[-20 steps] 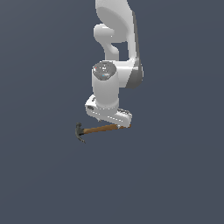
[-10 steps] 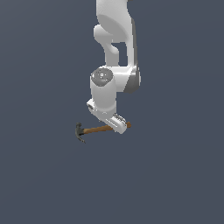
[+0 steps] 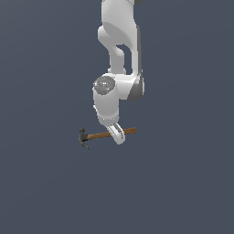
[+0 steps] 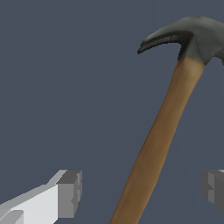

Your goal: Pick up the object and move it to a goal position.

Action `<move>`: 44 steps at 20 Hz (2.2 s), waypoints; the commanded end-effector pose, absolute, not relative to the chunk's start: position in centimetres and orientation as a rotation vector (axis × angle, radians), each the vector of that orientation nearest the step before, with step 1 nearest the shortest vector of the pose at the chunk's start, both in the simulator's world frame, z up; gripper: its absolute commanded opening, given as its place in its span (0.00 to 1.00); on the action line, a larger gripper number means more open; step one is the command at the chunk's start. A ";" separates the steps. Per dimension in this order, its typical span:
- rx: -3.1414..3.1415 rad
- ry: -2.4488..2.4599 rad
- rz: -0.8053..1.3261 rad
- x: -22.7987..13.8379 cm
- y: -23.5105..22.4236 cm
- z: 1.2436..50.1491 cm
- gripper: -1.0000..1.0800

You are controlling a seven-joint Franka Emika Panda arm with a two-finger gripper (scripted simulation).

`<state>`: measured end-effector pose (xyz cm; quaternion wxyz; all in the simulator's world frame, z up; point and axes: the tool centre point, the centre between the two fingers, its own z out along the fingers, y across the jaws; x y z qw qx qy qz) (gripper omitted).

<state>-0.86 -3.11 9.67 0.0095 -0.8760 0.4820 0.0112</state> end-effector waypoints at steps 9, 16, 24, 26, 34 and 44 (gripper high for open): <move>-2.465 1.936 0.020 -1.5 -4.3 7.7 0.96; -2.325 2.110 0.007 -1.7 -4.9 7.0 0.96; -2.256 2.186 0.000 -1.9 -5.2 6.7 0.96; -2.261 2.181 0.001 -1.9 -5.2 6.7 0.96; -2.258 2.184 0.001 -2.0 -5.2 4.4 0.96; -2.255 2.187 0.001 -1.9 -5.2 1.6 0.00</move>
